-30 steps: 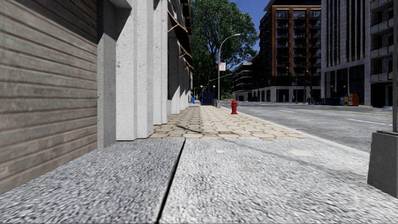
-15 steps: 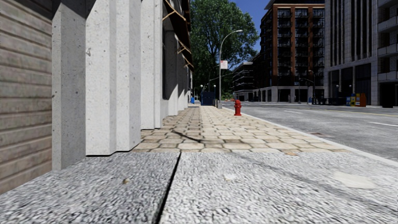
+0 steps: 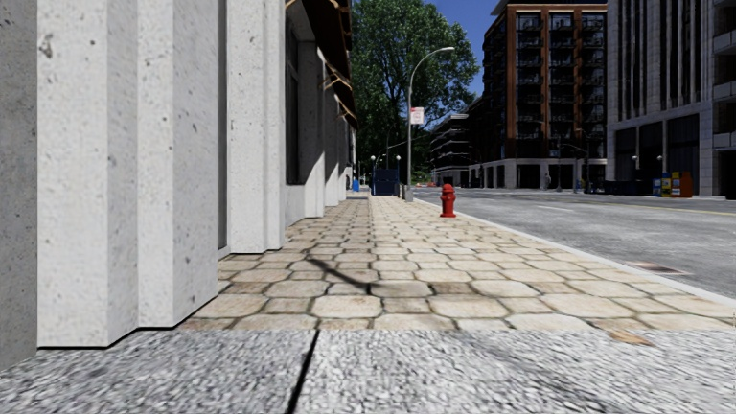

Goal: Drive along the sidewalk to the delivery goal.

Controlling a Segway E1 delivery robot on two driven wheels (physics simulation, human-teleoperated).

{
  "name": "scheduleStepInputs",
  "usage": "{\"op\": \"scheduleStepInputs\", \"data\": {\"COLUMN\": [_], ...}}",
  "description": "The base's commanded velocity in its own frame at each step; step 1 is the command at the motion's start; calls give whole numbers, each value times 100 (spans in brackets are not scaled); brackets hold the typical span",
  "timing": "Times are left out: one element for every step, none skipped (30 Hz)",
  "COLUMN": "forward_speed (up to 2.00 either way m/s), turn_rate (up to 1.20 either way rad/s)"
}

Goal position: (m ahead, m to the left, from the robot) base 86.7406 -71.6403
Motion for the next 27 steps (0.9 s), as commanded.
{"op": "scheduleStepInputs", "data": {"forward_speed": [200,200,200,200,200,200,200,200,200,200,200,200,200,200,200,200,200,200,200,200,200,200,200,200,200,200,200], "turn_rate": [0,0,0,0,0,0,0,0,0,0,0,0,0,0,0,0,0,0,0,0,0,0,0,0,0,0,0]}}
